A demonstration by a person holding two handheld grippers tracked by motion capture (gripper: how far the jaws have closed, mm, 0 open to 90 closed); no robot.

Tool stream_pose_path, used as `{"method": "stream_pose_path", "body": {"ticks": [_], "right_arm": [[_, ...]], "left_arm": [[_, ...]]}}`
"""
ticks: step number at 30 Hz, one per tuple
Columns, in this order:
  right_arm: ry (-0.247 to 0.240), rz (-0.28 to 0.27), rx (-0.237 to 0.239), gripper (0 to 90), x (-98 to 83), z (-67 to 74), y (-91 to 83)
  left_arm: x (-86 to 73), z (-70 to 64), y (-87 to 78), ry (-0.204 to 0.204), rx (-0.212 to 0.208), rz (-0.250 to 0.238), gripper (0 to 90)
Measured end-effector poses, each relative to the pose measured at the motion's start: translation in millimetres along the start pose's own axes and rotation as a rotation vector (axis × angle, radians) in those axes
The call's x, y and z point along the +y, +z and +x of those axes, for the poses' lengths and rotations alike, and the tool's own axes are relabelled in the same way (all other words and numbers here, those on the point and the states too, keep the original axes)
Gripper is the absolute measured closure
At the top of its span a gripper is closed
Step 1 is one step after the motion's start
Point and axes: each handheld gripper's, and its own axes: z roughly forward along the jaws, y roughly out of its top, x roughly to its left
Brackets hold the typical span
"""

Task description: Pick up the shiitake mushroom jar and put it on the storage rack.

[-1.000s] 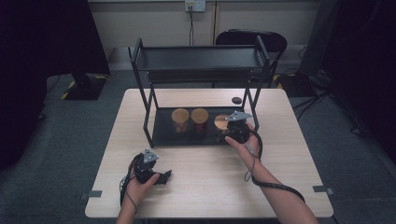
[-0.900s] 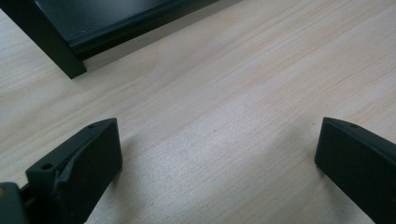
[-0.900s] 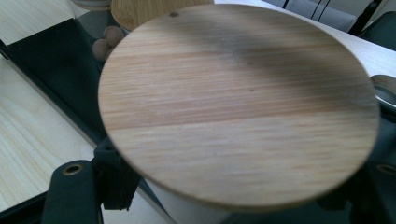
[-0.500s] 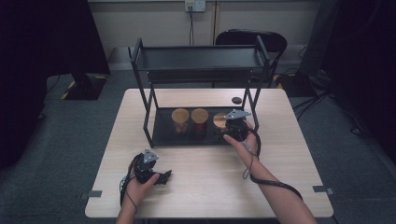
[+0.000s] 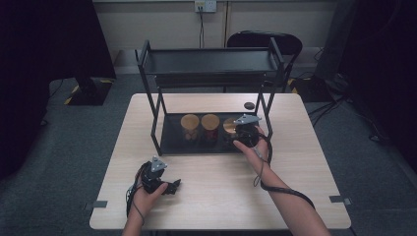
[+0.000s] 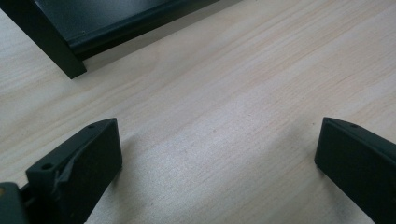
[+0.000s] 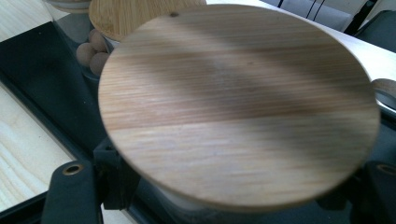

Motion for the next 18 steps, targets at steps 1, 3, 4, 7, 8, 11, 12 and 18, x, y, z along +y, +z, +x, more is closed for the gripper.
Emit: {"method": "stream_pose_path", "body": {"ticks": [1,3,4,7,8,11,12,18], "right_arm": [[0.001,0.003,-0.001,25.3,-0.1,-0.1,0.7],[0.003,0.004,-0.002,25.3,-0.4,-0.5,2.1],[0.003,0.004,-0.003,25.3,-0.2,-0.7,2.8],[0.007,0.004,-0.007,25.3,0.7,-1.1,4.5],[0.008,0.005,-0.008,25.3,0.9,-1.3,5.1],[0.011,0.008,-0.011,25.3,1.0,-2.4,6.8],[0.012,0.007,-0.013,25.3,0.7,-2.8,7.2],[0.012,0.017,-0.020,25.3,-0.6,-4.2,10.8]], "left_arm": [[0.0,0.0,0.0,0.000,0.000,0.000,0.3],[0.0,0.0,0.0,0.000,0.000,0.000,0.3],[0.0,0.0,0.0,0.000,0.000,0.000,0.3],[0.0,0.0,0.0,0.000,0.000,0.000,0.3],[0.0,0.0,0.0,0.000,0.000,0.000,0.3],[0.0,0.0,0.0,0.000,0.000,0.000,0.3],[0.0,0.0,0.0,0.000,0.000,0.000,0.3],[0.0,0.0,0.0,0.000,0.000,0.000,0.3]]}}
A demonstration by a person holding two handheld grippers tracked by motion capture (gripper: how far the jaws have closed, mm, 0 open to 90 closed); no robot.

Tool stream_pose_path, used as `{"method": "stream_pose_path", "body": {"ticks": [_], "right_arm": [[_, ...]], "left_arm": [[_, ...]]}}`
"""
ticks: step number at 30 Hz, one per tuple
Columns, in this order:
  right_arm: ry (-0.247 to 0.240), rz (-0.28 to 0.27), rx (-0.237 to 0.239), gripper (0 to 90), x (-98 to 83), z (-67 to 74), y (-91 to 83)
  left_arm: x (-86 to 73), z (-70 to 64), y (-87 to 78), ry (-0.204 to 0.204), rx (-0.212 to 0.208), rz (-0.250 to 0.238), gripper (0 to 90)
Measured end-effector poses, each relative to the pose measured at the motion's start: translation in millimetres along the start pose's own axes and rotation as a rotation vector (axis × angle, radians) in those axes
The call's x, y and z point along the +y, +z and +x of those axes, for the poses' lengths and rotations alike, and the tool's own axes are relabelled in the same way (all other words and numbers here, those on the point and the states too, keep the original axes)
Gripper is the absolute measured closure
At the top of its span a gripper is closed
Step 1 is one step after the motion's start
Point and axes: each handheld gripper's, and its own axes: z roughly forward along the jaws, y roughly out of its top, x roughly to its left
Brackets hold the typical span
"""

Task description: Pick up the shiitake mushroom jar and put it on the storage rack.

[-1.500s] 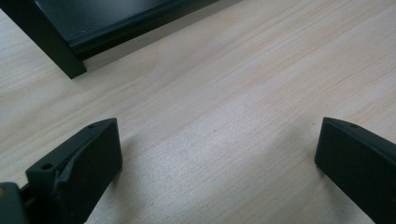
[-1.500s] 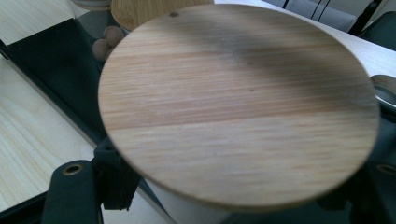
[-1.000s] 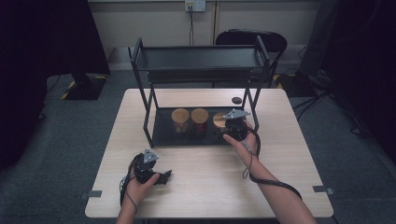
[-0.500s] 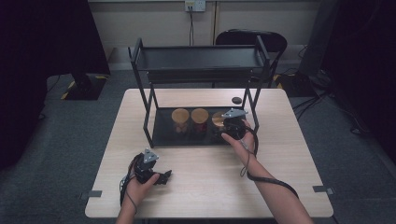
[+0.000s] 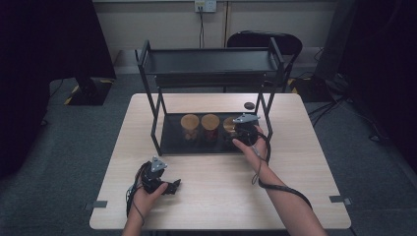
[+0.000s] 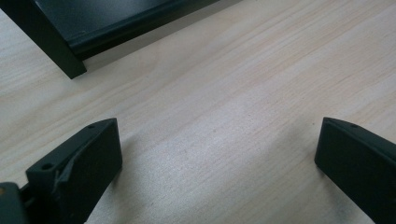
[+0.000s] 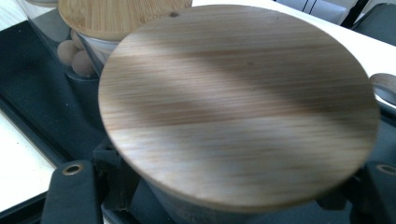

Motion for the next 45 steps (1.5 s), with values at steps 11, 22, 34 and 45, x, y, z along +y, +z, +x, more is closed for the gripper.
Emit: {"method": "stream_pose_path", "body": {"ticks": [11,22,34,45], "right_arm": [[0.012,0.005,-0.016,25.3,-1.9,-2.8,6.9],[0.026,0.001,-0.030,25.3,-4.0,-4.3,13.0],[0.037,0.002,-0.042,25.2,-6.3,-6.7,18.1],[0.078,-0.019,-0.046,25.2,-8.9,-8.8,20.7]], "left_arm": [[0.0,0.0,0.0,0.000,0.000,0.000,0.3],[0.0,0.0,0.0,0.000,0.000,0.000,0.3],[0.0,0.0,0.0,0.000,0.000,0.000,0.3],[0.0,0.0,0.0,0.000,0.000,0.000,0.3]]}}
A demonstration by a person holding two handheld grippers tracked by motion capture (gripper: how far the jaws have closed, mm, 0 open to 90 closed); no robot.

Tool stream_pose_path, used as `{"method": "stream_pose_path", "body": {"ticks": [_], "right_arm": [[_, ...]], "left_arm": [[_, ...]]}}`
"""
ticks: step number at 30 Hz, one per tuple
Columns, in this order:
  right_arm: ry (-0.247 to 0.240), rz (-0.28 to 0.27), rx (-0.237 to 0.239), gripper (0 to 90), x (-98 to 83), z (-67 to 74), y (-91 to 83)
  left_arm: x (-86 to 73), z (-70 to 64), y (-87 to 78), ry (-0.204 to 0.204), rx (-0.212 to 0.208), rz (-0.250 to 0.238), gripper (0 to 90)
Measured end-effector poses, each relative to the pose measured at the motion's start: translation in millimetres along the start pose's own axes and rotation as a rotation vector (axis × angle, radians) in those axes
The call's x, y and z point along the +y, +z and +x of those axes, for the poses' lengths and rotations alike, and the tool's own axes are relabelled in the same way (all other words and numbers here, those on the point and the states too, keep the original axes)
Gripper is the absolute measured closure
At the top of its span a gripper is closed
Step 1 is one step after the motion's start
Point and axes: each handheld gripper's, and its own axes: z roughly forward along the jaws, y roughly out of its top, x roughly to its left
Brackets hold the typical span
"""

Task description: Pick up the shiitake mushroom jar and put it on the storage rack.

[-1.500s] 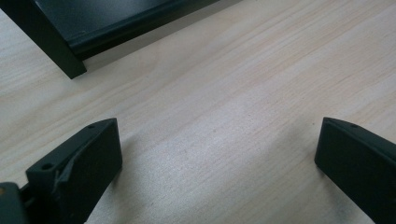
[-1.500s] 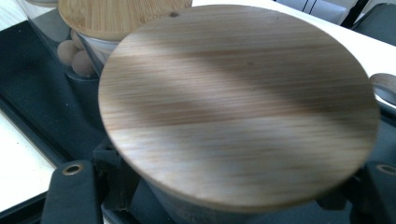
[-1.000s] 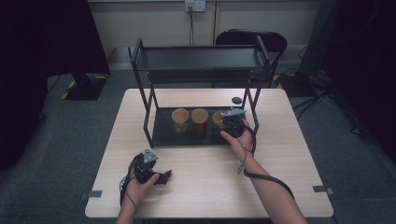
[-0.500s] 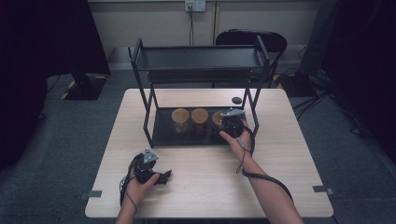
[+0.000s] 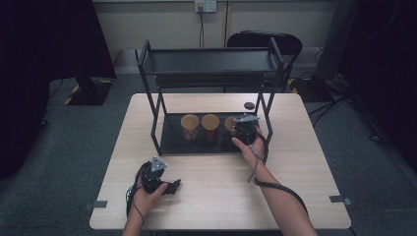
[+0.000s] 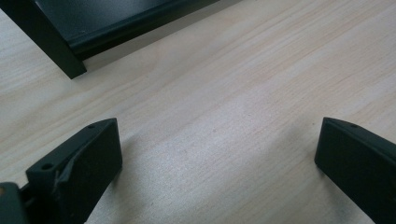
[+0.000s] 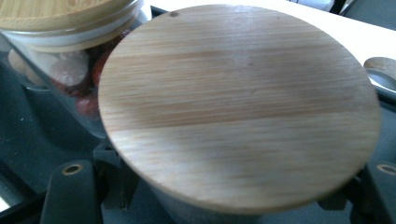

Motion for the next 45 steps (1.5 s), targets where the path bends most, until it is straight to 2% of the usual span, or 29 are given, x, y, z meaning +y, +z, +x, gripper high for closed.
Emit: {"method": "stream_pose_path", "body": {"ticks": [5,8,9,11,12,17,22,27,30,35,39,41,45], "right_arm": [[0.007,-0.003,-0.013,24.9,0.2,0.9,0.7],[0.028,0.006,-0.021,12.8,1.4,1.1,-1.1],[0.033,0.005,-0.016,12.0,1.8,0.6,-2.0],[0.071,-0.001,-0.013,5.2,2.4,-0.1,-4.6],[0.083,0.002,-0.010,5.0,3.1,0.1,-5.8],[0.050,0.027,-0.032,4.6,4.5,2.4,-12.5],[0.047,0.022,-0.023,4.9,4.7,3.0,-19.5],[0.030,0.011,-0.041,6.3,5.0,3.1,-27.8],[0.034,0.010,-0.029,7.1,5.2,3.2,-33.0],[0.007,-0.008,-0.021,8.8,5.6,6.7,-41.5],[0.037,-0.002,-0.005,7.9,4.3,7.6,-46.2],[0.054,-0.007,0.019,6.2,3.4,7.9,-48.6],[0.043,-0.013,0.024,4.3,2.7,10.6,-53.7]], "left_arm": [[0.0,0.0,0.0,0.000,0.000,0.000,0.3],[0.0,0.0,0.0,0.000,0.000,0.000,0.3],[0.0,0.0,0.0,0.000,0.000,0.000,0.3],[0.0,0.0,0.0,0.000,0.000,0.000,0.3],[0.0,0.0,0.0,0.000,0.000,0.000,0.3],[0.0,0.0,0.0,0.000,0.000,0.000,0.3],[0.0,0.0,0.0,0.000,0.000,0.000,0.3],[0.0,0.0,0.0,0.000,0.000,0.000,0.3],[0.0,0.0,0.0,0.000,0.000,0.000,0.3],[0.0,0.0,0.0,0.000,0.000,0.000,0.3],[0.0,0.0,0.0,0.000,0.000,0.000,0.3],[0.0,0.0,0.0,0.000,0.000,0.000,0.3],[0.0,0.0,0.0,0.000,0.000,0.000,0.3]]}}
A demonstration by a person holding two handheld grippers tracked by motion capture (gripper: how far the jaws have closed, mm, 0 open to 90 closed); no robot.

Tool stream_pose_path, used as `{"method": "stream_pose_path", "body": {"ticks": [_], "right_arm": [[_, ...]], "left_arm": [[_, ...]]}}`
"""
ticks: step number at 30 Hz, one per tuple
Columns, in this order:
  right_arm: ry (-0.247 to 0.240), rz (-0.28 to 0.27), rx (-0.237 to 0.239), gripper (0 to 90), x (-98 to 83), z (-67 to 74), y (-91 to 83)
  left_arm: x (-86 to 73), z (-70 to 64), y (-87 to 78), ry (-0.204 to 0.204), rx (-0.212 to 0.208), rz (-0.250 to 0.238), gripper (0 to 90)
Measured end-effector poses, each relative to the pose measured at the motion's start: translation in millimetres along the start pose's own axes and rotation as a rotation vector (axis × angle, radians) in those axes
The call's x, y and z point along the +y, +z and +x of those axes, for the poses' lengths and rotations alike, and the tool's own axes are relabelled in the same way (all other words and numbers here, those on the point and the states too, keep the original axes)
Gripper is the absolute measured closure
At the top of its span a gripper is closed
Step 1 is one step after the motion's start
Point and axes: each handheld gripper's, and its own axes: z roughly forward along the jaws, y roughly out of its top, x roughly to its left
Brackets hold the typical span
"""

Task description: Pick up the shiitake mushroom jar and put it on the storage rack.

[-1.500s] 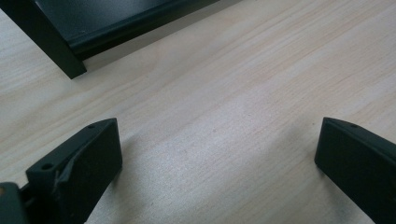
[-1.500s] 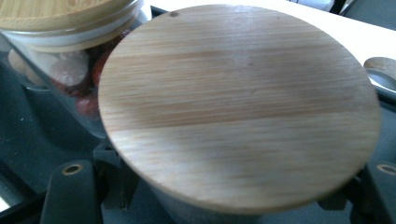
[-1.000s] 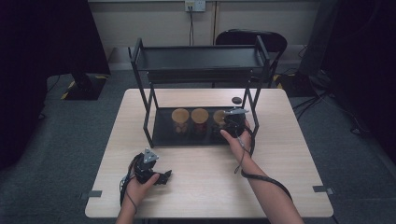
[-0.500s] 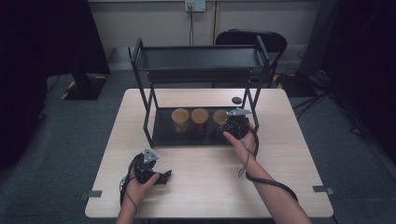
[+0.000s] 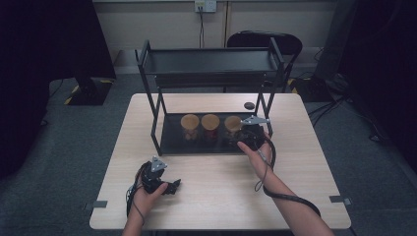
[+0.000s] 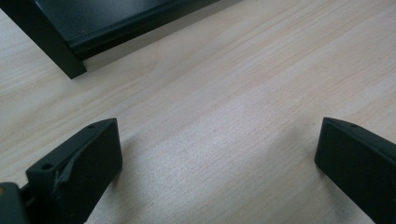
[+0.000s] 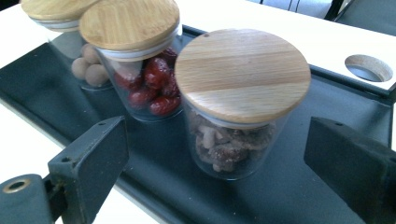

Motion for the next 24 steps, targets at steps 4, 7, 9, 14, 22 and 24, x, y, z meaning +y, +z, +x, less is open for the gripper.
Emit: {"method": "stream_pose_path", "body": {"ticks": [4,7,9,14,22,24], "right_arm": [[0.000,-0.005,0.008,3.4,-0.5,3.5,-5.3],[0.001,-0.004,0.024,2.7,-1.6,6.1,-9.3],[0.002,-0.002,0.037,2.1,-3.1,7.3,-10.6],[0.006,0.002,0.053,2.0,-7.9,10.0,-14.2],[0.012,0.007,0.085,2.1,-12.9,14.9,-20.6],[0.005,0.006,0.088,2.1,-14.6,16.8,-21.8]], "left_arm": [[0.0,0.0,0.0,0.000,0.000,0.000,0.3],[0.0,0.0,0.0,0.000,0.000,0.000,0.3],[0.0,0.0,0.0,0.000,0.000,0.000,0.3],[0.0,0.0,0.0,0.000,0.000,0.000,0.3],[0.0,0.0,0.0,0.000,0.000,0.000,0.3],[0.0,0.0,0.0,0.000,0.000,0.000,0.3]]}}
